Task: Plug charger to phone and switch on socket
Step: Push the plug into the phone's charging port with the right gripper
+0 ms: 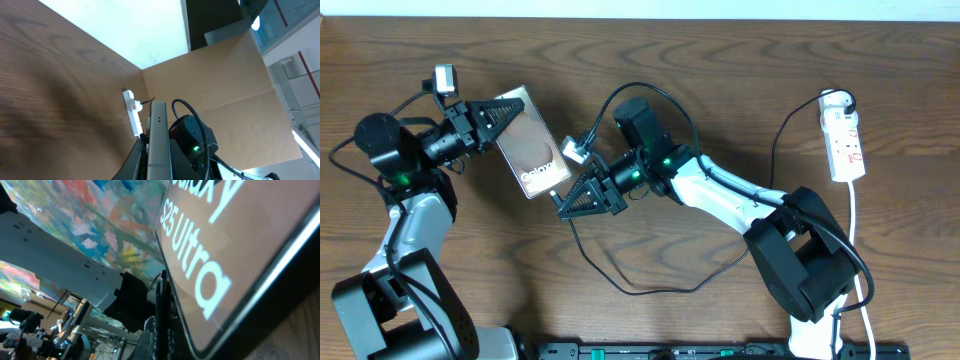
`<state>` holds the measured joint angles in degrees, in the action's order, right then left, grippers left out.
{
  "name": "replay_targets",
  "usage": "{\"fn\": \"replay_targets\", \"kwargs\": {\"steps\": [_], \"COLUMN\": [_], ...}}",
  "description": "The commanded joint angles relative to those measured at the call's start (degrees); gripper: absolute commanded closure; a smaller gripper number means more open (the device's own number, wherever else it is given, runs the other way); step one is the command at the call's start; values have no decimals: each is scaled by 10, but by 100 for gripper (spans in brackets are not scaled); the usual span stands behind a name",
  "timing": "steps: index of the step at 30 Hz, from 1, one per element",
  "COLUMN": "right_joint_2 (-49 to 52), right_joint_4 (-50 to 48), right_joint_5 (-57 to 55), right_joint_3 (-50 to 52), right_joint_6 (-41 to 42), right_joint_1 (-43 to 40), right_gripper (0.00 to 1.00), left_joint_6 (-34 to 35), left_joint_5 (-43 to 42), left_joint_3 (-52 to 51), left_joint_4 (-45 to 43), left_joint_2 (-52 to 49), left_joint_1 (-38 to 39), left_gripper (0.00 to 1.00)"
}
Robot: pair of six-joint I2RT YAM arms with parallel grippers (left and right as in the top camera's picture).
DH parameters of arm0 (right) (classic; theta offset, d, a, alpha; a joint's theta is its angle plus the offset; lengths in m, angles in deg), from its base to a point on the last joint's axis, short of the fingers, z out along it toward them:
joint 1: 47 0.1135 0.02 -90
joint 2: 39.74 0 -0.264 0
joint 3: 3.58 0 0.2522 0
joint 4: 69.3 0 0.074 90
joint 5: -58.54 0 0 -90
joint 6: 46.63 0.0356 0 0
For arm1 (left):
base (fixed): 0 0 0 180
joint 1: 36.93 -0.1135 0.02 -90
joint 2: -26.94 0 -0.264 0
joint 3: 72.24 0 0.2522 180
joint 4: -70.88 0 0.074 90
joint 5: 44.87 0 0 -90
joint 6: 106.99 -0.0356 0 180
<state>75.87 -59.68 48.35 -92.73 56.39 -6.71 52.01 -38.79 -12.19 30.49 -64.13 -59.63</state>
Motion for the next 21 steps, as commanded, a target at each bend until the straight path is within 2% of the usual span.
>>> {"fn": "replay_targets", "kwargs": {"steps": [1, 17, 21], "right_joint_2": [-9, -9, -7], "right_joint_4": [-2, -30, -29], "right_joint_5": [-2, 3, 6], "right_joint_3": [-9, -9, -7], "right_joint_6": [3, 15, -5], "right_joint_1": [-2, -2, -3], "right_gripper": [99, 99, 99], "left_joint_6": [3, 7, 7], "left_joint_5": [-11, -11, -11], "left_joint_3": [6, 6, 6], "left_joint_4": [-6, -6, -7], "left_joint_2": [10, 10, 10], "left_joint_1": [1, 1, 1], "left_gripper": [93, 93, 92]}}
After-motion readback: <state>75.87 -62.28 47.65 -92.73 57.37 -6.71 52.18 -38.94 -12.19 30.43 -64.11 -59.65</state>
